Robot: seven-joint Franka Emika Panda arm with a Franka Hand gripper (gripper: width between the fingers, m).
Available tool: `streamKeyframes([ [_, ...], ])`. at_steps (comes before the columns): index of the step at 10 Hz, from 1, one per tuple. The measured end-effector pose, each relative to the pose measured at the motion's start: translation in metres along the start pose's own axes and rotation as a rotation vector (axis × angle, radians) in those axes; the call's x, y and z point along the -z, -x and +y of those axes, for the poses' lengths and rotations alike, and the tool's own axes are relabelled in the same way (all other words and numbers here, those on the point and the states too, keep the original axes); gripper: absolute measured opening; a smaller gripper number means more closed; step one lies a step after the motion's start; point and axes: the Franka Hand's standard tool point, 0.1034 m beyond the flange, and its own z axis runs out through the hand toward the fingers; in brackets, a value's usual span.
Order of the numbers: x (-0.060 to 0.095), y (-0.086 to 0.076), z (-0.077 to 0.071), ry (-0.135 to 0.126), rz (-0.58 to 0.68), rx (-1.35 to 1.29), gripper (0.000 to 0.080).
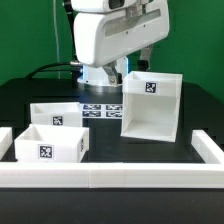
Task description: Assemble drawer
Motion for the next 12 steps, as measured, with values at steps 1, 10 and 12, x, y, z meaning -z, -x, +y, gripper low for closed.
streamKeyframes([
  [1, 0.000, 0.000, 0.000, 0.000, 0.000, 0.000, 0.0650],
  [10, 0.002, 0.005, -0.031, 0.014, -0.023, -0.368, 0.0650],
  [12, -0.006, 0.003, -0.040, 0.010, 0.007, -0.530, 0.0650],
])
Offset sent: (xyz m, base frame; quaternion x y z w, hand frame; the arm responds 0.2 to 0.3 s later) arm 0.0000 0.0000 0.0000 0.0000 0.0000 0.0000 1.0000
